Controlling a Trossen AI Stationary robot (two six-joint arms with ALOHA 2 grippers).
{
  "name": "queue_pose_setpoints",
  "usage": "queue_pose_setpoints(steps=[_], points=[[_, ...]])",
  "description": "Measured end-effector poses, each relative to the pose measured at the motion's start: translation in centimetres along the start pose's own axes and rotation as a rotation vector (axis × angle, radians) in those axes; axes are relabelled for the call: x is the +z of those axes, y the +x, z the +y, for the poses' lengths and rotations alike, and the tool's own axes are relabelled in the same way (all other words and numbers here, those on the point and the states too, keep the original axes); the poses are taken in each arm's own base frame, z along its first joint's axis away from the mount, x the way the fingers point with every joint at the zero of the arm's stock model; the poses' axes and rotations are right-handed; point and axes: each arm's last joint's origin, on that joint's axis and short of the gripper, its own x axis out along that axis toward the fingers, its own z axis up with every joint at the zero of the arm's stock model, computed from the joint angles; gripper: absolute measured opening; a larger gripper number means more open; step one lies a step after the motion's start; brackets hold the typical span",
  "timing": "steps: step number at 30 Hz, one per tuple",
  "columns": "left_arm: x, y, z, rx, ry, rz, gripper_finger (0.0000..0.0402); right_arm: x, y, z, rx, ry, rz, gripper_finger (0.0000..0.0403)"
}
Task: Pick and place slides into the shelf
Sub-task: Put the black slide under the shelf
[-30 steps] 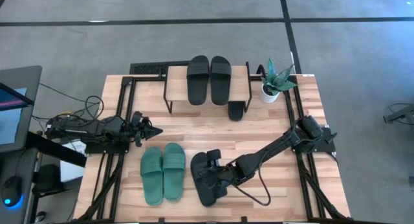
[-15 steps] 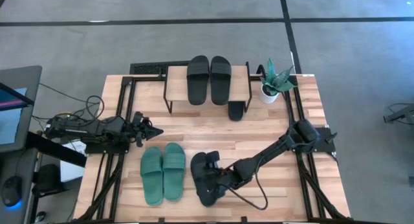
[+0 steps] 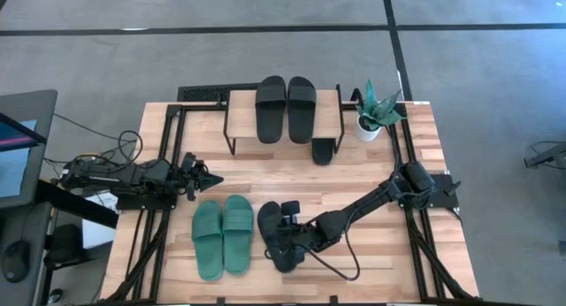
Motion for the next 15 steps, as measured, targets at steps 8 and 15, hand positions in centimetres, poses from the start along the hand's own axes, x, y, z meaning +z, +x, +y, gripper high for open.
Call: queue_pose_setpoints(steps=[8, 15], points=[[0.01, 0.00, 0.01, 0.002, 0.002, -0.002, 0.0000, -0.01, 0.02, -0.06, -0.007, 0.113, 0.001, 0.0010], [0.02, 0.00, 0.02, 0.007, 0.007, -0.008, 0.0000, -0.36, -0.06, -0.08, -0.059, 0.218, 0.024, 0.0003]])
